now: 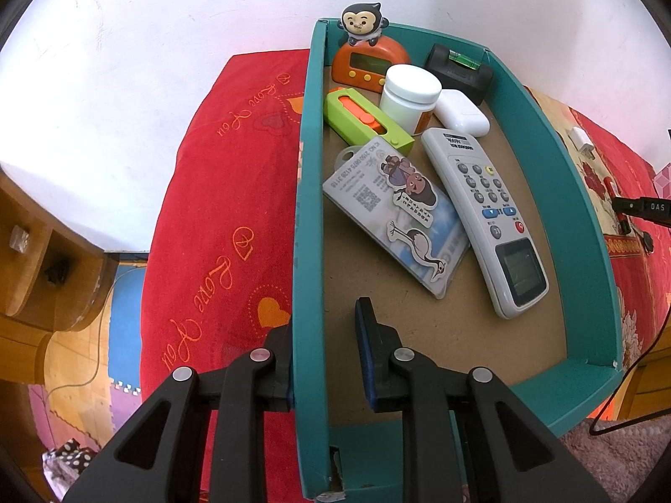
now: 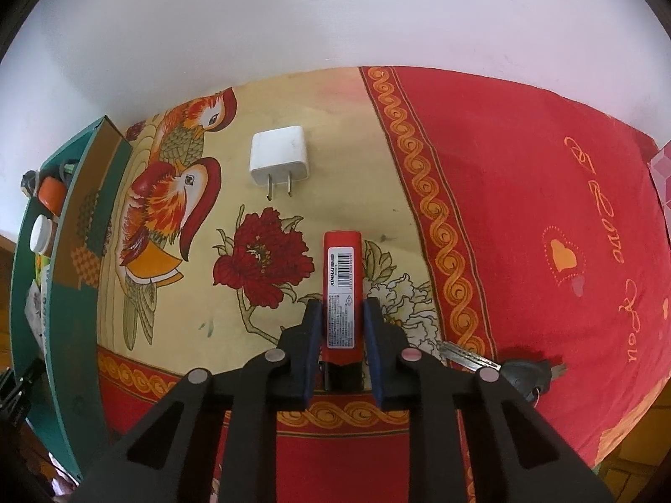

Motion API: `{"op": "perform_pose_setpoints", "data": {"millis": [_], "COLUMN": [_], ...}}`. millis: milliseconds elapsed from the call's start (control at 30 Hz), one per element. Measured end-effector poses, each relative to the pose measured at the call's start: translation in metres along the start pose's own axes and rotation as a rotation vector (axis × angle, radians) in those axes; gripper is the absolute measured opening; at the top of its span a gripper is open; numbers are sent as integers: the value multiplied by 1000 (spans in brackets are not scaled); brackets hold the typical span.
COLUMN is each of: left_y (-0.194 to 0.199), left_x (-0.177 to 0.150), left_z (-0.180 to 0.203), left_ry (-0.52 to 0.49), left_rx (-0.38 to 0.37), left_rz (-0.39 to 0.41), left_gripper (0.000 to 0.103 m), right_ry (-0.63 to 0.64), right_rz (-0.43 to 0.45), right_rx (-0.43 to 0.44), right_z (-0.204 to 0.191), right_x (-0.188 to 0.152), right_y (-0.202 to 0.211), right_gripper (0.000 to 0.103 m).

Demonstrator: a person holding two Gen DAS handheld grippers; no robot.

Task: Organize objects
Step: 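Grasp the red stick with the right tool, then carry the red stick into the tray beside the remote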

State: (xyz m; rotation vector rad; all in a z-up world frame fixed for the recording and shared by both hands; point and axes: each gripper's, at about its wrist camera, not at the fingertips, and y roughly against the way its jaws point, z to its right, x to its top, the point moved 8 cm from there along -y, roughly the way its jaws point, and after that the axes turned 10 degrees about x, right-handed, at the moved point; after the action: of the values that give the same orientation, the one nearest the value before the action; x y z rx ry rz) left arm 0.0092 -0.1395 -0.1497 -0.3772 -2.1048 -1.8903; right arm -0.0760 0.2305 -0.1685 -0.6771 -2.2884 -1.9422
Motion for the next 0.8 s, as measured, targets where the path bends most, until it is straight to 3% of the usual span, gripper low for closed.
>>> {"op": "perform_pose_setpoints", "data": {"millis": [567,800], "left_y": [0,0], "left_x": [0,-1], "left_z": [1,1], "left_ry": [-1,1], "left_rx": [0,1], "left_rz": [0,1], "left_gripper": [22,22], "right_ry": [-16,80], "right_rz": [11,34], "right_rx": [123,198], "right_z": [-19,-78], "right_x": [-6,7], "right_y": [13,27], "right_gripper": [19,19]}}
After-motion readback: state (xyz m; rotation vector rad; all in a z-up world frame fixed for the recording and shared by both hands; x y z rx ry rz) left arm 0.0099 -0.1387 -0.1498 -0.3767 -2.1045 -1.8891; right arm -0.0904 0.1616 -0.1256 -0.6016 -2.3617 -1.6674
